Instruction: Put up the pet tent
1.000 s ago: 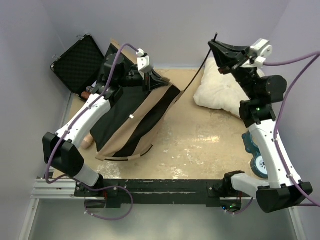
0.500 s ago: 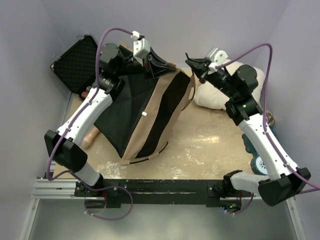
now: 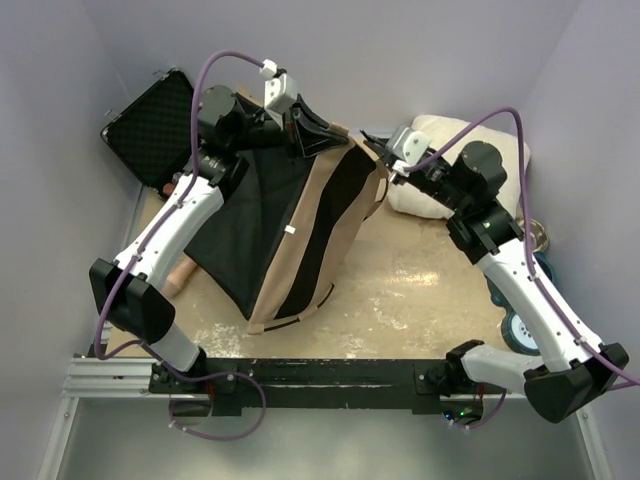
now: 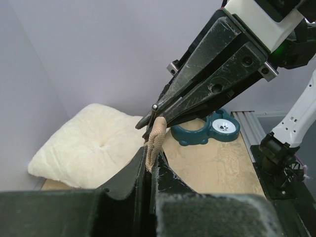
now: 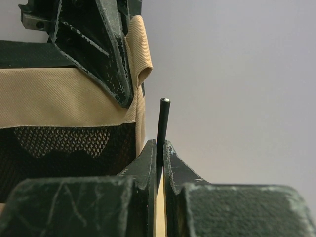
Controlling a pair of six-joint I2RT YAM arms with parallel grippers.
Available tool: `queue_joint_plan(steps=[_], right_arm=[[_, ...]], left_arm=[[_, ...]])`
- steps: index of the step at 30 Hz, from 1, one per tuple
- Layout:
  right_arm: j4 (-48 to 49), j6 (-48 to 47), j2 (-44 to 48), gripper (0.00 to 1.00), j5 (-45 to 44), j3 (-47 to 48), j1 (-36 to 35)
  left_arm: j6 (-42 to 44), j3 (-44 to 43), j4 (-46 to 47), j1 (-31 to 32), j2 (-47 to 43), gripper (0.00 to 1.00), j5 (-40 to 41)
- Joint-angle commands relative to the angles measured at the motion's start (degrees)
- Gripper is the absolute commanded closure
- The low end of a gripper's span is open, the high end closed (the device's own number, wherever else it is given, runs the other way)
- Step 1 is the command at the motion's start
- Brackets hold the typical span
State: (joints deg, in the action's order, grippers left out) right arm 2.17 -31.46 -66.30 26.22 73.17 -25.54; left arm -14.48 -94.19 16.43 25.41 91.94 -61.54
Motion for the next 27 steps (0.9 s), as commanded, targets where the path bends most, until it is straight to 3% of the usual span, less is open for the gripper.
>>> queue_joint_plan(steps=[1,9,27], right_arm=[[-10.1,-4.4,-2.3,1.00,-2.4,0.1,-0.6],[-10.6,-4.7,-3.7,1.00,-3.0,2.1,-3.4],[-9.3,-4.5,-1.6,1.00,-2.0,1.1,-4.0]], left_arm=[[1.0,-1.7,2.3,0.3,-2.9,1.00,0.1],[5.6,-1.2,-3.2,1.2,-3.4,1.00,1.4],[6.6,0.4,-5.1,1.0,-3.2,1.00,3.6]])
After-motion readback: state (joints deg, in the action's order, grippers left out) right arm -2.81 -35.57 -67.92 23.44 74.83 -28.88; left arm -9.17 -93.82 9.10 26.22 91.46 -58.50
